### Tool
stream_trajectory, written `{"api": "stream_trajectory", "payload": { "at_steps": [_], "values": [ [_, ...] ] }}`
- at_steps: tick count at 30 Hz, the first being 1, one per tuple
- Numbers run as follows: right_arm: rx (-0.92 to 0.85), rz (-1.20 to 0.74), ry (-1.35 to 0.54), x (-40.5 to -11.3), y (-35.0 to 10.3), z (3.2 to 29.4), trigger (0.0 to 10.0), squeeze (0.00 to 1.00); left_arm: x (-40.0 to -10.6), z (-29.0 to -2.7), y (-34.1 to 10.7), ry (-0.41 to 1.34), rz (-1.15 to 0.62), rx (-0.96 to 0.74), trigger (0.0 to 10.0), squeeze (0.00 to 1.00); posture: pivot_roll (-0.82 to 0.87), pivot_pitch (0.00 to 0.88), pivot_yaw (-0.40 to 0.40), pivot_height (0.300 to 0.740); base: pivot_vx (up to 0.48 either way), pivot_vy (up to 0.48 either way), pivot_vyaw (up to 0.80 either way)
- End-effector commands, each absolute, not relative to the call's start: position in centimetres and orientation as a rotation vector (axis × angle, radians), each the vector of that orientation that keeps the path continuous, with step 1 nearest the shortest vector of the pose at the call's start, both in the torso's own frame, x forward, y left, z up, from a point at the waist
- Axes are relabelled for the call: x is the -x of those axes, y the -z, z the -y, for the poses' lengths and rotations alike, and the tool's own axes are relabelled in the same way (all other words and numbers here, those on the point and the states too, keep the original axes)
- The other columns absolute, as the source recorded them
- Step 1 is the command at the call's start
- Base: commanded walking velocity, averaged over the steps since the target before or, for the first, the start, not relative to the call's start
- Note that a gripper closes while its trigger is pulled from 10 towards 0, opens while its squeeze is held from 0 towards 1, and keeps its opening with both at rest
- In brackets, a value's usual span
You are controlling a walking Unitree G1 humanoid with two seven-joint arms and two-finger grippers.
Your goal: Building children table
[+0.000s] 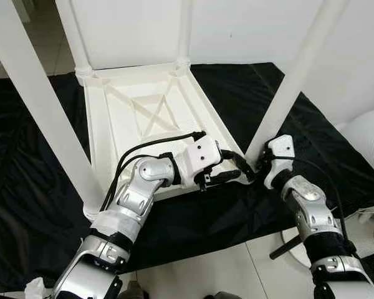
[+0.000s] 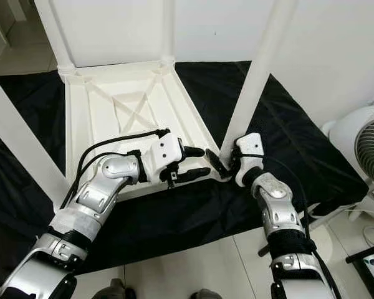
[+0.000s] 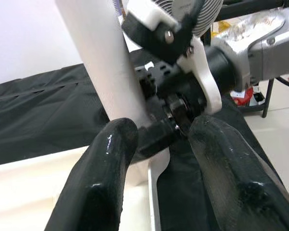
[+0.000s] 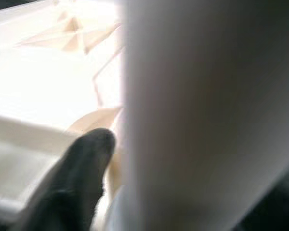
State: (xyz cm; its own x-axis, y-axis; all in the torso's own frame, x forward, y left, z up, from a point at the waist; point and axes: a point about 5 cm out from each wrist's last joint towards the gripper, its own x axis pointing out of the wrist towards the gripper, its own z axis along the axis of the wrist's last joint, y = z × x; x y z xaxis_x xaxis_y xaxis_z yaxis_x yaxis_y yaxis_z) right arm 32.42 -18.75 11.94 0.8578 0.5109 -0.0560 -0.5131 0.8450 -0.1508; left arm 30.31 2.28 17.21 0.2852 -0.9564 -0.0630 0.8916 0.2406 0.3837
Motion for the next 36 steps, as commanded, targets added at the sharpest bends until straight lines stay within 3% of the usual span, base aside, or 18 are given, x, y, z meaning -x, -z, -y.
{"api": "stream_trajectory", "payload": {
  "at_steps": [1, 9, 10, 18, 22, 26, 36],
  "values": [
    [0.172, -0.045, -0.582, -32.5, -11.4, 18.2, 0.0, 0.0, -30.9, -2.5, -17.2, 1.182, 0.203, -0.375, 10.0, 0.0, 0.01, 0.0, -0.038, 0.74, 0.0, 0.0, 0.0],
    [0.155, -0.046, -0.555, -32.1, -10.8, 19.2, 0.0, 0.0, -30.8, -2.5, -17.1, 1.184, 0.199, -0.369, 10.0, 0.0, 0.0, 0.0, -0.029, 0.74, 0.0, 0.0, 0.0],
    [0.152, -0.037, -0.537, -32.1, -10.9, 19.3, 10.0, 0.0, -30.8, -2.4, -17.1, 1.188, 0.199, -0.369, 10.0, 0.0, 0.0, 0.0, -0.025, 0.74, 0.0, 0.0, 0.0],
    [0.109, -0.009, -0.447, -31.8, -11.3, 19.6, 10.0, 0.0, -30.8, -2.4, -17.2, 1.197, 0.197, -0.369, 10.0, 0.0, -0.01, 0.0, -0.025, 0.74, 0.0, 0.0, 0.0],
    [0.088, 0.016, -0.242, -31.3, -11.9, 18.8, 10.0, 0.0, -30.5, -2.5, -16.9, 1.201, 0.187, -0.368, 10.0, 0.0, -0.01, 0.0, -0.024, 0.74, 0.0, 0.0, 0.0],
    [0.068, 0.019, -0.191, -31.2, -12.1, 18.4, 10.0, 0.0, -30.5, -2.5, -16.9, 1.201, 0.185, -0.367, 10.0, 0.0, -0.01, 0.001, -0.023, 0.74, 0.0, 0.0, 0.0],
    [-0.011, 0.011, 0.171, -30.8, -12.7, 15.3, 10.0, 0.0, -30.3, -2.5, -16.8, 1.213, 0.179, -0.362, 10.0, 0.0, -0.02, 0.016, -0.014, 0.74, 0.0, 0.0, 0.0]
  ]
}}
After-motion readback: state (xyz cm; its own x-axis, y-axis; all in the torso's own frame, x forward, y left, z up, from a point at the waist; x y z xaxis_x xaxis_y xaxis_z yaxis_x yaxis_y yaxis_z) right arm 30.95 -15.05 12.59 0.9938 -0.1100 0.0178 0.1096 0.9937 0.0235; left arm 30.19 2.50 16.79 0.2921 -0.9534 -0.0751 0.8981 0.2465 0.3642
